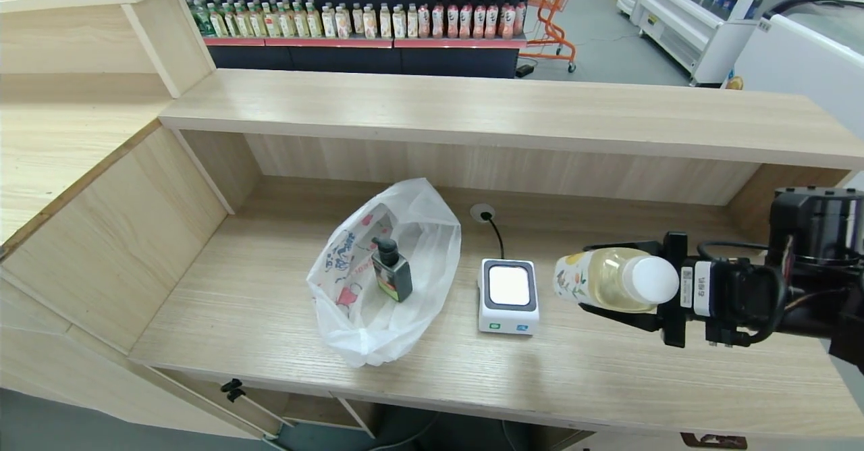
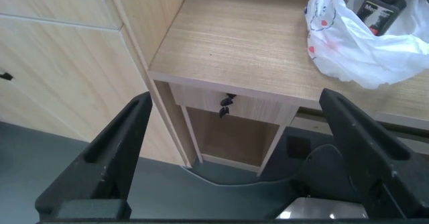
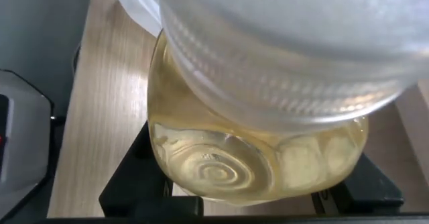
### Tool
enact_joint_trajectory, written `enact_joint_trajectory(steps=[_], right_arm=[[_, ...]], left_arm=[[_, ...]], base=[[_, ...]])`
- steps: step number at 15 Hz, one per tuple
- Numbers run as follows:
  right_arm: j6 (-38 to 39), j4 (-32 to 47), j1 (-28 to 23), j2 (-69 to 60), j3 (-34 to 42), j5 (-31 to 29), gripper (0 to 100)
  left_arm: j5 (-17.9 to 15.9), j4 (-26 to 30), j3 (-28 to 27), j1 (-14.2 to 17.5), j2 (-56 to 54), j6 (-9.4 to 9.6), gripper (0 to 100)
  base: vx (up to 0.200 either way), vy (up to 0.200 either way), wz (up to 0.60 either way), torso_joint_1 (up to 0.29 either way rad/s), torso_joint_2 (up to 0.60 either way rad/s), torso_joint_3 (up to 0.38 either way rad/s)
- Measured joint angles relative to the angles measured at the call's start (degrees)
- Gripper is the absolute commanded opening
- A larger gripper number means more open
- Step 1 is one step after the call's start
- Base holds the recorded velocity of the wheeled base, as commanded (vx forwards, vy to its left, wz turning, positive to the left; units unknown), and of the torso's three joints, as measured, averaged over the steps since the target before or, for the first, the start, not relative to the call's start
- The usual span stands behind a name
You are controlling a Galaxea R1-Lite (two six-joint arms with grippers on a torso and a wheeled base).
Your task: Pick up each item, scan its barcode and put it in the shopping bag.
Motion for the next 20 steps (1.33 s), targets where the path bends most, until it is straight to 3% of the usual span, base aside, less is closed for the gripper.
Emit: enact_joint_trajectory(steps=[4, 10, 20], right_arm=[[-0.15, -1.56, -0.16, 4.72, -0.55, 2.0, 0], [-0.11, -14.12, -0.24, 14.47, -1.63, 3.08, 0], [0.32, -14.75, 0.0, 25.58, -12.58, 6.1, 0]], left_arm=[[0.02, 0.0, 0.0, 0.0, 0.0, 0.02, 100], [0.0, 0.0, 0.0, 0.02, 0.0, 0.02, 100], [0.0, 0.0, 0.0, 0.02, 0.0, 0.02, 100]], base=[[0.0, 0.0, 0.0, 0.0, 0.0, 0.0], [0.0, 0.0, 0.0, 0.0, 0.0, 0.0], [0.0, 0.0, 0.0, 0.0, 0.0, 0.0]])
